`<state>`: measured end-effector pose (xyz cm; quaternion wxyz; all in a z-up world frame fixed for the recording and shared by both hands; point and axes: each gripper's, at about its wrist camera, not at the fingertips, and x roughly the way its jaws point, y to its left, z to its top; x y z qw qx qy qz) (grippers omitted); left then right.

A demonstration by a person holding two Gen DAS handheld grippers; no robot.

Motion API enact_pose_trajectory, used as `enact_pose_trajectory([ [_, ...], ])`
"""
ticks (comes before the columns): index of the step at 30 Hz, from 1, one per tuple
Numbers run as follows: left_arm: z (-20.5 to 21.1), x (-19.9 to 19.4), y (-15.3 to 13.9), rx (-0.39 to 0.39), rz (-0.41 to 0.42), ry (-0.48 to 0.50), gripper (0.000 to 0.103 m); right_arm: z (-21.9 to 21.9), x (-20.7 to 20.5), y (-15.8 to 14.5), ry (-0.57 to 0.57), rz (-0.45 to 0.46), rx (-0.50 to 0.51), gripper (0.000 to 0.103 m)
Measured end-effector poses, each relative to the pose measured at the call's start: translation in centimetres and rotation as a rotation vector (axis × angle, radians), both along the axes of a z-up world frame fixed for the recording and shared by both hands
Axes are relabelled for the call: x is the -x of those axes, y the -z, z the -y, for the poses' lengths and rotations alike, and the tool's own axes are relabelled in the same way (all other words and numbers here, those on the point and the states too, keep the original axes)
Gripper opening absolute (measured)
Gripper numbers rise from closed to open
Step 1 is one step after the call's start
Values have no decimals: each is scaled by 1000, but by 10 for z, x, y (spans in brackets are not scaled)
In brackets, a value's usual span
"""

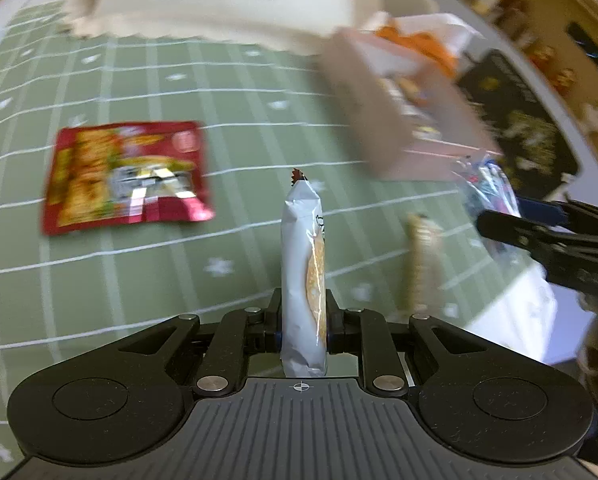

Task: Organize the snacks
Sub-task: 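Drop the rice-cracker packet into the pink box with the left tool while the right tool carries candy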

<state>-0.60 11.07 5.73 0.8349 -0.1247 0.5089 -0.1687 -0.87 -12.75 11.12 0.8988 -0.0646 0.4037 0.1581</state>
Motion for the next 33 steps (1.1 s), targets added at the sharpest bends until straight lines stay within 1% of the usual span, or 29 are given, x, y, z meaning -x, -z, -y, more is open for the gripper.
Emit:
enact_pose_trajectory([
  [1,4,1,-5,32,3,14,21,10,1,-1,19,5,7,60],
  [3,14,1,-25,124,24,48,21,28,3,-6,52,18,12,60],
  [4,19,-2,-39,155,52,65,21,37,3,-11,66,31,12,60],
  [6,30,-12,-76,197,146,99,21,52,5,-26,84,72,13,60],
  [8,41,-31,-118,238,255,118,21,64,7,-45,96,128,12,60],
  [9,47,-42,-133,255,289,122,21,69,8,-55,105,159,13,60],
  [10,55,-58,-147,278,312,127,21,74,9,-63,116,185,14,60],
  [12,71,-86,-157,304,333,126,21,83,10,-74,143,222,12,60],
  [13,82,-105,-156,309,329,117,21,87,10,-77,157,233,10,60],
  [15,99,-136,-141,334,272,100,21,94,11,-77,183,239,6,60],
  [17,115,-163,-112,371,195,74,21,102,14,-73,205,231,0,60],
  [20,132,-191,-65,416,103,21,20,110,18,-61,243,190,-11,60],
  [21,136,-199,-49,424,73,6,21,114,19,-56,256,169,-12,60],
  [22,141,-205,-34,421,41,-5,23,119,21,-51,268,149,-10,60],
  [23,145,-209,-22,402,23,-9,27,121,19,-45,275,129,-5,60],
  [24,146,-211,-15,373,23,-16,27,121,18,-39,280,112,3,60],
  [26,142,-205,-11,328,60,-34,27,125,19,-32,283,92,16,60],
  [28,127,-192,-15,341,89,-52,27,128,19,-26,281,74,13,60],
  [30,107,-179,-20,348,110,-71,27,127,10,-19,277,52,2,60],
  [33,70,-158,-26,294,129,-122,27,117,-10,-18,256,36,-42,60],
])
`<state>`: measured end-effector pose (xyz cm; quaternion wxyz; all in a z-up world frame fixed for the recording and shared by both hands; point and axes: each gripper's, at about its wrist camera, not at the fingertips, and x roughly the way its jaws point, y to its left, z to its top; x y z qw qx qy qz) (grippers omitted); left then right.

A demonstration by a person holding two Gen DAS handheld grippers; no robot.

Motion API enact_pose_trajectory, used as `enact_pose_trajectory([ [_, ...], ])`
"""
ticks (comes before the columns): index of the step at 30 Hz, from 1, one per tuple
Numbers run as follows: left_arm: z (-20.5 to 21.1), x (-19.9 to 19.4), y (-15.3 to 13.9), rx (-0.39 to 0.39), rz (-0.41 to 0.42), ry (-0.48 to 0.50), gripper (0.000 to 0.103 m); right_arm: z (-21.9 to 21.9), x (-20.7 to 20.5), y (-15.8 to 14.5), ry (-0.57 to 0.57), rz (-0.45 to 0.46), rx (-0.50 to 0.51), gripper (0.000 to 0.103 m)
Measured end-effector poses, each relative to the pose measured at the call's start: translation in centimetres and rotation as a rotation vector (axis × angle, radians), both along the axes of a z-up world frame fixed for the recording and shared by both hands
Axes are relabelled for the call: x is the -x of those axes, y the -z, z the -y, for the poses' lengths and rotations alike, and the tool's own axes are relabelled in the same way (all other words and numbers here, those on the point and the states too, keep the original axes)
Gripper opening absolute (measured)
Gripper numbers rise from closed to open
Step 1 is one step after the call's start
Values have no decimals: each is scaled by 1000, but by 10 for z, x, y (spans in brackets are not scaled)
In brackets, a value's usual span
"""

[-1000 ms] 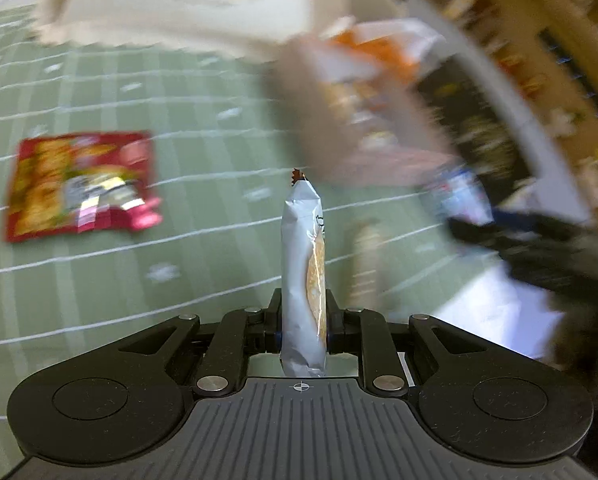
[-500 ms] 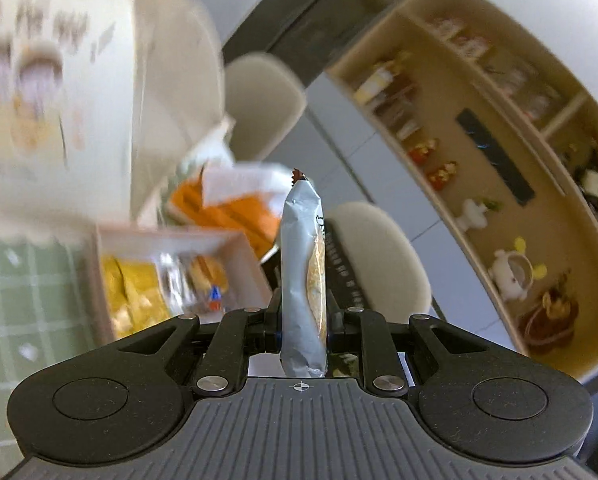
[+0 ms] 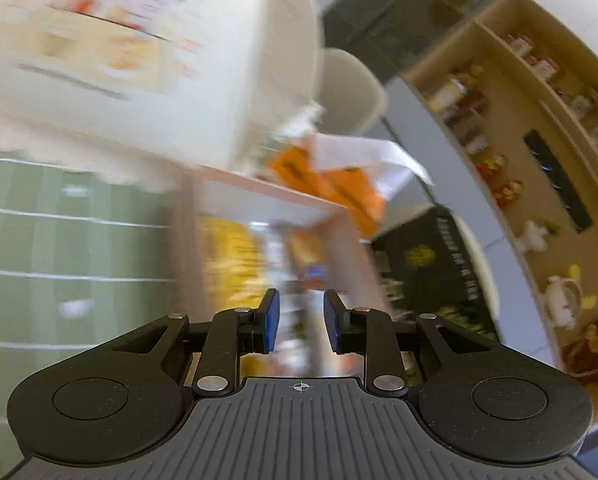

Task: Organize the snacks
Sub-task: 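Drop the rice-cracker packet into the pink box with the left tool while the right tool carries candy, then lower the candy packet into the pink box and open the right tool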

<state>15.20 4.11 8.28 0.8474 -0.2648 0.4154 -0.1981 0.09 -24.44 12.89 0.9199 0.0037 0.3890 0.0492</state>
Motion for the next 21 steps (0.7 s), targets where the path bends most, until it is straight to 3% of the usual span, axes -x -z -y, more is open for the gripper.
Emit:
enact_pose_trajectory([
  [2,-30,16,2,-30,-24,-52,27,-10,-17,0,-23,11,-30,60],
  [9,-128,62,10,-78,-75,-235,27,-60,-137,18,-23,33,-64,61],
  [12,-177,77,10,-117,-81,-335,27,-88,-168,26,-7,14,26,61],
  [17,-233,83,23,-149,-138,-437,27,-121,-134,30,-121,2,-18,64],
  [21,-243,77,44,-144,-189,-425,27,-135,-82,37,-183,5,31,67],
])
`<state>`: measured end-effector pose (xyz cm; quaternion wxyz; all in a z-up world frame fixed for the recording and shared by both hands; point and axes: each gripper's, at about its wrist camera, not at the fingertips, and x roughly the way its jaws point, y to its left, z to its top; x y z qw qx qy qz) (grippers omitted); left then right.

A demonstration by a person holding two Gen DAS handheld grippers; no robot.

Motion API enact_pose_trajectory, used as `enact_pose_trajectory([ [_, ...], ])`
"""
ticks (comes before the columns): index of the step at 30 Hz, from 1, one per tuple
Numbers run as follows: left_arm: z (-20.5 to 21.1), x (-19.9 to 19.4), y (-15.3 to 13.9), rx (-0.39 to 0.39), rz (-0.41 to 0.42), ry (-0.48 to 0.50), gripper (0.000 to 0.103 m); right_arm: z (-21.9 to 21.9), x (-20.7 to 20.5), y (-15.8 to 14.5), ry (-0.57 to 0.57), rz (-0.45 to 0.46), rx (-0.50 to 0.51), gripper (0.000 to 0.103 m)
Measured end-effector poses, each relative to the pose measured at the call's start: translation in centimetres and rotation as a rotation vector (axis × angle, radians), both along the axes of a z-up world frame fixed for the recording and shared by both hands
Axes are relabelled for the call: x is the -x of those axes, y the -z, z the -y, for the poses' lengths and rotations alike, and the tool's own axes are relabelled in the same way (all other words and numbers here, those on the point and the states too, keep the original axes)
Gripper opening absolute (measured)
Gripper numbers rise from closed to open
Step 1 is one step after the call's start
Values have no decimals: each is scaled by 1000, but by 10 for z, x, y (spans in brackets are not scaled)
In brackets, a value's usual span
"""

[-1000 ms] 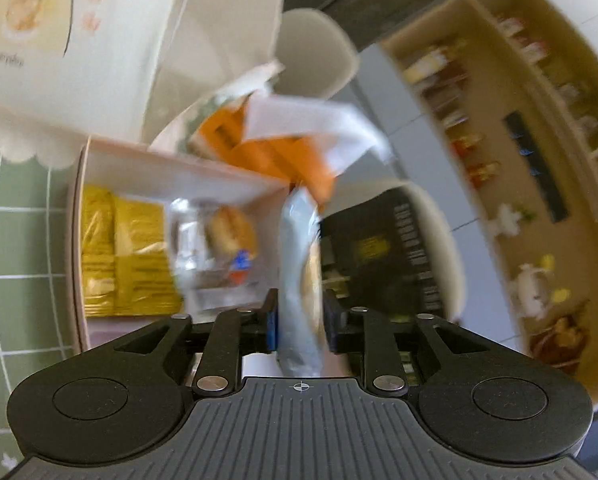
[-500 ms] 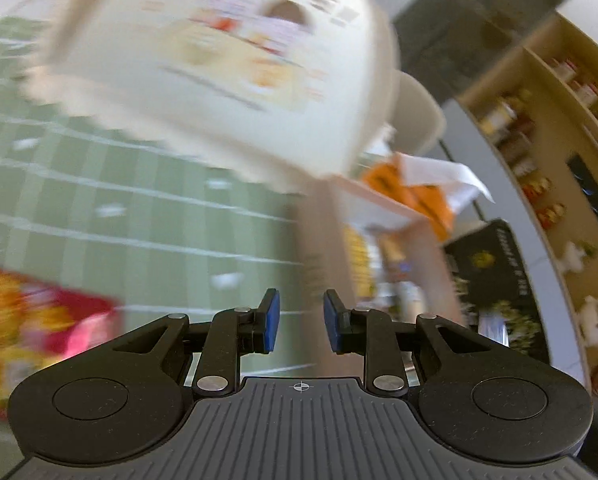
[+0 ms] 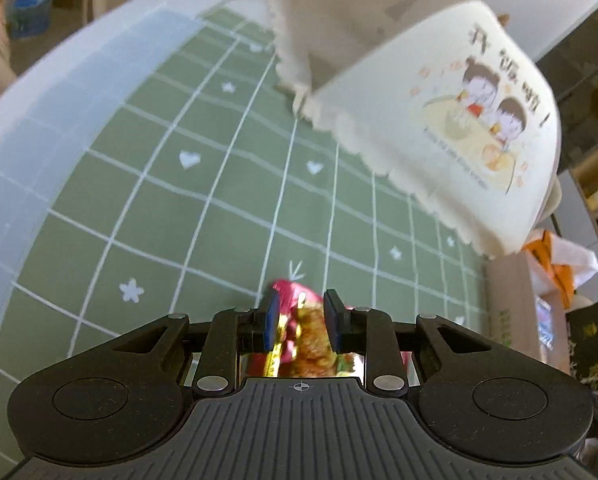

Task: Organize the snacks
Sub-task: 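Lower the candy packet into the pink box and open the right tool, then grasp the red spicy snack bag with the right tool and lift it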

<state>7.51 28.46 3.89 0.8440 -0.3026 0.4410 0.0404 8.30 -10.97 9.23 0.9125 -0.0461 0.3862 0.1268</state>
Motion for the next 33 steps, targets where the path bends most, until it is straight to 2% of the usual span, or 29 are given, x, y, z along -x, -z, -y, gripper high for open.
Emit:
enact_pose_trajectory([
  [4,12,-1,8,21,2,40,27,7,38,4,-18,-44,9,70],
  [7,27,6,8,86,-1,92,27,4,54,10,-61,-87,-3,72],
  [10,48,21,9,158,-21,148,27,-14,62,15,-93,-93,4,73],
  [13,62,38,10,220,-43,193,28,-43,63,21,-139,-124,-34,74],
  [15,65,48,2,155,-39,193,28,-69,64,25,-203,-144,-51,74],
  [17,64,51,-8,18,-41,197,28,-94,64,29,-242,-149,-31,74],
  [19,59,49,-16,-84,-37,195,28,-115,59,33,-247,-153,-26,74],
  [20,55,48,-19,-106,-31,195,28,-123,56,33,-241,-160,-39,72],
  [22,47,46,-24,-115,-18,195,28,-136,48,34,-225,-177,-65,61],
  [23,43,45,-25,-117,-11,197,28,-143,44,36,-205,-184,-47,50],
  [24,41,44,-26,-119,-6,203,28,-147,41,39,-187,-188,-16,48],
  [29,27,33,-24,-92,0,248,28,-152,30,46,-128,-176,95,48],
  [33,17,23,-14,-37,-10,246,28,-139,17,49,-29,-176,189,48],
])
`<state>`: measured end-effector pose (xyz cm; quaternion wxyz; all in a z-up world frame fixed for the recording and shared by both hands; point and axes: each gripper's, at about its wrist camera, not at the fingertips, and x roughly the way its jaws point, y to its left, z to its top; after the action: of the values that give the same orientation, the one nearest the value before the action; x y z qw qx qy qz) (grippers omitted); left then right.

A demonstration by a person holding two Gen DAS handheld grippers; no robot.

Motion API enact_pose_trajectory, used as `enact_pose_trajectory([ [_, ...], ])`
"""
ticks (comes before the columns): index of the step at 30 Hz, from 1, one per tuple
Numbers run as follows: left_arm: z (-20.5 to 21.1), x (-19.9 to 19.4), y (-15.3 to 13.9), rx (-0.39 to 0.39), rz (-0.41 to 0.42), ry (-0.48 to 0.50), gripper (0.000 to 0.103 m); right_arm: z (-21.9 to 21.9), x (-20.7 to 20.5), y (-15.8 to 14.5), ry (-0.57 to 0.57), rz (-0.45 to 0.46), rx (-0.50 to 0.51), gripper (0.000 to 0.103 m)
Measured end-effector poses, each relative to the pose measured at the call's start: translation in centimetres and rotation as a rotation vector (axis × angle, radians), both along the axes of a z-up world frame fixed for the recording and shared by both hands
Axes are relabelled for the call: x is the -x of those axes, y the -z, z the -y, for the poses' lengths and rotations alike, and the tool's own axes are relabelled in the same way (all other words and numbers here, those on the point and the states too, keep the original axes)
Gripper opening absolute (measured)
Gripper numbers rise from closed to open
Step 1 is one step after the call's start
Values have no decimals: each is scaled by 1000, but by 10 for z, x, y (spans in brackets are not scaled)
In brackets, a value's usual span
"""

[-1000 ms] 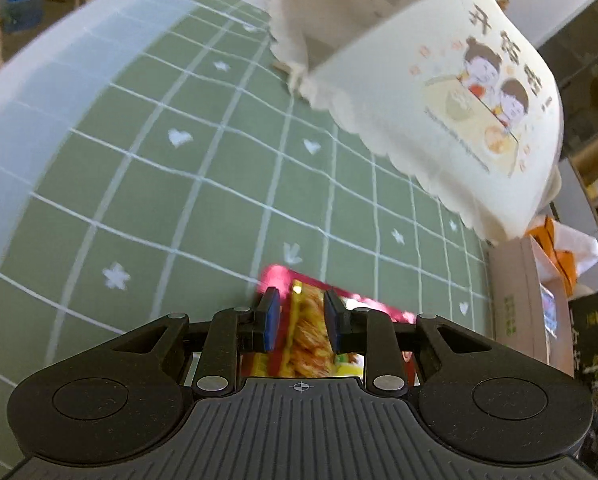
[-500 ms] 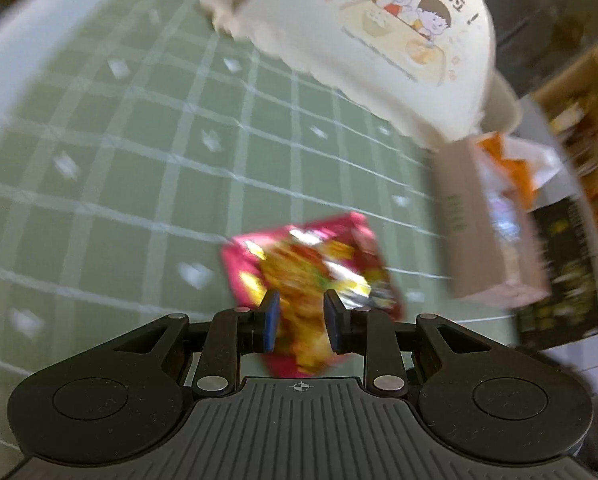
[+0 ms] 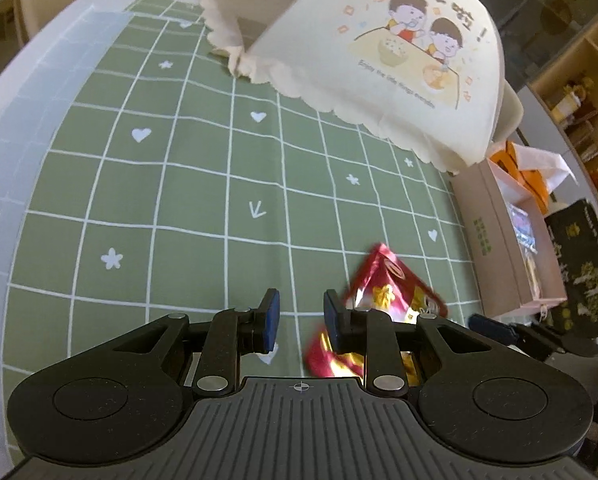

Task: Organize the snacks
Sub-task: 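Grasp the red spicy snack bag with the right tool and lift it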

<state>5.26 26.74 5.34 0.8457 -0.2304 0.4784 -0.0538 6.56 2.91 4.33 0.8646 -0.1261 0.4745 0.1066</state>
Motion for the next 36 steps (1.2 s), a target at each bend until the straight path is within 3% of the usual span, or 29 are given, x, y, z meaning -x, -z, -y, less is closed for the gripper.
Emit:
enact_pose_trajectory([
  [3,-12,2,2,39,18,-8,28,13,-2,-9,71,-63,-120,58],
  [5,-21,4,3,47,26,-24,28,15,3,-14,135,-100,-226,75],
  [8,-37,7,7,62,29,-53,28,-1,8,-13,173,-161,-326,75],
  [13,-51,15,9,88,37,-53,28,-38,-5,-3,264,-152,-271,77],
  [16,-52,21,11,90,36,-37,28,-51,-17,7,336,-158,-244,83],
  [17,-50,22,12,83,31,-29,28,-55,-19,10,348,-153,-236,90],
  [21,-45,25,15,82,18,-1,28,-76,-24,19,334,-120,-151,103],
  [24,-44,26,15,88,11,5,28,-83,-23,22,305,-83,-124,103],
  [28,-38,27,12,90,14,15,28,-82,-20,14,208,-92,-108,90],
  [29,-35,27,11,94,15,21,28,-82,-15,9,169,-75,-90,78],
  [30,-32,27,10,98,16,26,28,-83,-9,2,132,-46,-58,60],
  [34,-12,26,11,117,7,54,28,-72,8,-18,30,-12,-12,44],
  [36,1,27,13,113,-2,69,28,-59,14,-23,20,-8,-11,43],
])
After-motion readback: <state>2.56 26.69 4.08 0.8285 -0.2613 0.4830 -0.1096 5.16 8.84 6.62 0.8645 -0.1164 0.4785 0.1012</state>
